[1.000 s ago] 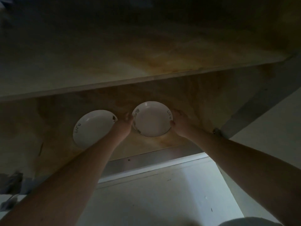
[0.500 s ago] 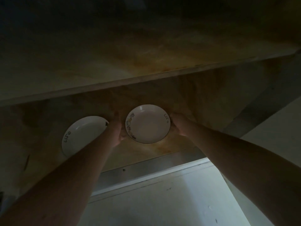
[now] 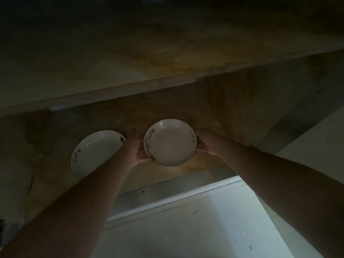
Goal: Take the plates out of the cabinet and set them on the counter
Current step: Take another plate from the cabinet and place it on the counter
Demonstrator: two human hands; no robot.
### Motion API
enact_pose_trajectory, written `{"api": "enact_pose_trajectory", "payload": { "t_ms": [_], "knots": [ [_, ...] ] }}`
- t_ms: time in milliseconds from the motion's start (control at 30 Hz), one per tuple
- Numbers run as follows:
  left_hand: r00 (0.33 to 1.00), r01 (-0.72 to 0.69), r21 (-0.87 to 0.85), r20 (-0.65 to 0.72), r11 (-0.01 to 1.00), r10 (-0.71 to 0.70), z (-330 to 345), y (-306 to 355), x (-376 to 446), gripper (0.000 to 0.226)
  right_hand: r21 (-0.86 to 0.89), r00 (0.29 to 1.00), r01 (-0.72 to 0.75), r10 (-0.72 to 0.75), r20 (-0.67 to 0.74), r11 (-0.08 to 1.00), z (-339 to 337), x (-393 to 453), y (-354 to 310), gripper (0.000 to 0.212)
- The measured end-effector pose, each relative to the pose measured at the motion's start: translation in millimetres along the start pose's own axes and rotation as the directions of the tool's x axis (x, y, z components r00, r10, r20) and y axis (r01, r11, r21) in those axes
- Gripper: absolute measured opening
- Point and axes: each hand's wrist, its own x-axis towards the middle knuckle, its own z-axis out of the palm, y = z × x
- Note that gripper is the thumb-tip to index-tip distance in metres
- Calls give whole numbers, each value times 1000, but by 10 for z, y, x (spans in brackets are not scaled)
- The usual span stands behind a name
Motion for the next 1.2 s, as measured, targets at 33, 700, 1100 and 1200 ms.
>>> {"api": "enact_pose_trajectory", "payload": {
  "t_ms": [33,700,1100,1200],
  "knots": [
    [1000,6,12,-4,1000,-6,-13,-12,-4,71,-10,1000,-4,4,3,1000,-5,-20,11,17],
    [989,-21,164,-141,986,44,-258,-36,-1754,25,-177,999,25,-32,-38,984,283,-1624,-161,22],
    [963,95,66,-258,993,-75,-539,97,-3919,34,-415,999,-27,7,-51,910,503,-3727,-626,26],
    [952,102,64,-295,993,-79,-594,65,-4433,36,-450,997,-52,24,-68,891,576,-4235,-694,27]
  ]
}}
